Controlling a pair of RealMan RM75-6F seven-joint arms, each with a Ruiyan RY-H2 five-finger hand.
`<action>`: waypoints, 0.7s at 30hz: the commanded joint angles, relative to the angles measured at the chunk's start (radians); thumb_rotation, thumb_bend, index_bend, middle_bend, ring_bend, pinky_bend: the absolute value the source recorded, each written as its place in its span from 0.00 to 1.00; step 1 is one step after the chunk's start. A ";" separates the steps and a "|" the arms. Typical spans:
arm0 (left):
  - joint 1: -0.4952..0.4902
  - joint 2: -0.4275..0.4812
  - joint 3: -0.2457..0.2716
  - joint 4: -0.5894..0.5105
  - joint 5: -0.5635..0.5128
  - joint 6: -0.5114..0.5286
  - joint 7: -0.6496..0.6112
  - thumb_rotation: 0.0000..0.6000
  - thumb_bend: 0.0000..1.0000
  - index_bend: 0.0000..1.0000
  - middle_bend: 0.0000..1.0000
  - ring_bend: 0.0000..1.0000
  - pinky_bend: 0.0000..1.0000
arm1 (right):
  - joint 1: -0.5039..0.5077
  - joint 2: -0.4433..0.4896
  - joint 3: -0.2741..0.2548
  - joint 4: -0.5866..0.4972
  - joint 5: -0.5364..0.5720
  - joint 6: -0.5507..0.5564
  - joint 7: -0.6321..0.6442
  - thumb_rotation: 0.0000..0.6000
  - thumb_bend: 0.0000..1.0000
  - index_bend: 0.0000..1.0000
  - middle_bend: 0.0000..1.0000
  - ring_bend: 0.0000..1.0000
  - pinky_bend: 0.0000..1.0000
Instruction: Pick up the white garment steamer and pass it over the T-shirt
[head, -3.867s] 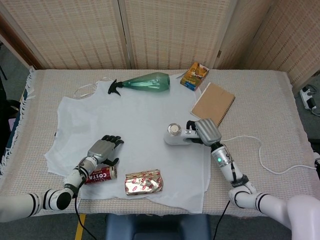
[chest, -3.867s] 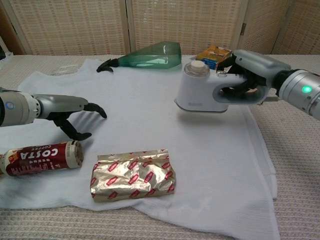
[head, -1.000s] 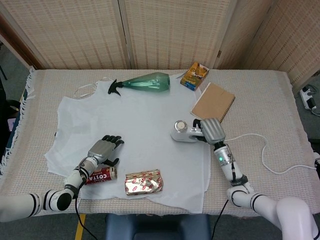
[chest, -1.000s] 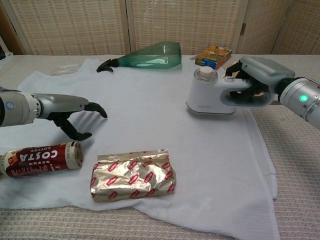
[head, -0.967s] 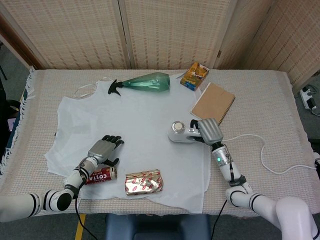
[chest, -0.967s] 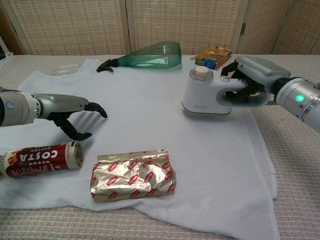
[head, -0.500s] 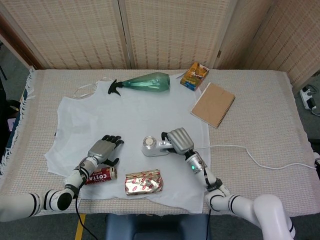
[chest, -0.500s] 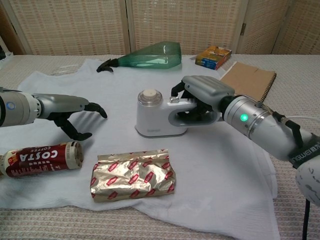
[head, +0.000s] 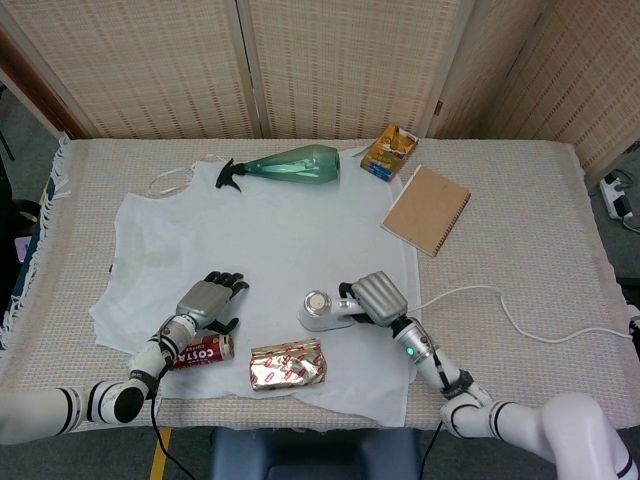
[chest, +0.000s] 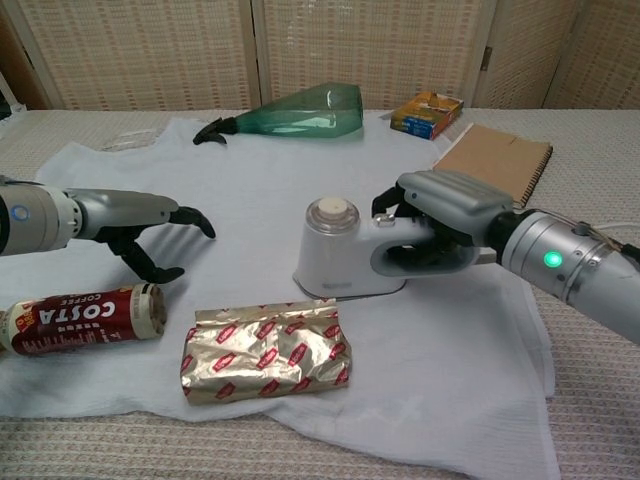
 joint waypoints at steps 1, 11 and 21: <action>-0.001 0.001 -0.001 -0.003 -0.001 0.003 0.003 0.75 0.48 0.16 0.06 0.00 0.00 | -0.036 0.057 -0.030 -0.063 -0.016 0.021 0.008 1.00 0.66 0.71 0.81 0.87 0.92; -0.010 0.004 -0.003 -0.018 -0.013 0.010 0.021 0.75 0.48 0.16 0.06 0.00 0.00 | -0.134 0.215 -0.134 -0.217 -0.065 0.068 0.016 1.00 0.66 0.71 0.81 0.87 0.92; -0.007 0.008 -0.001 -0.029 -0.015 0.021 0.023 0.75 0.48 0.16 0.06 0.00 0.00 | -0.129 0.252 -0.041 -0.222 -0.047 0.116 0.055 1.00 0.66 0.71 0.81 0.87 0.92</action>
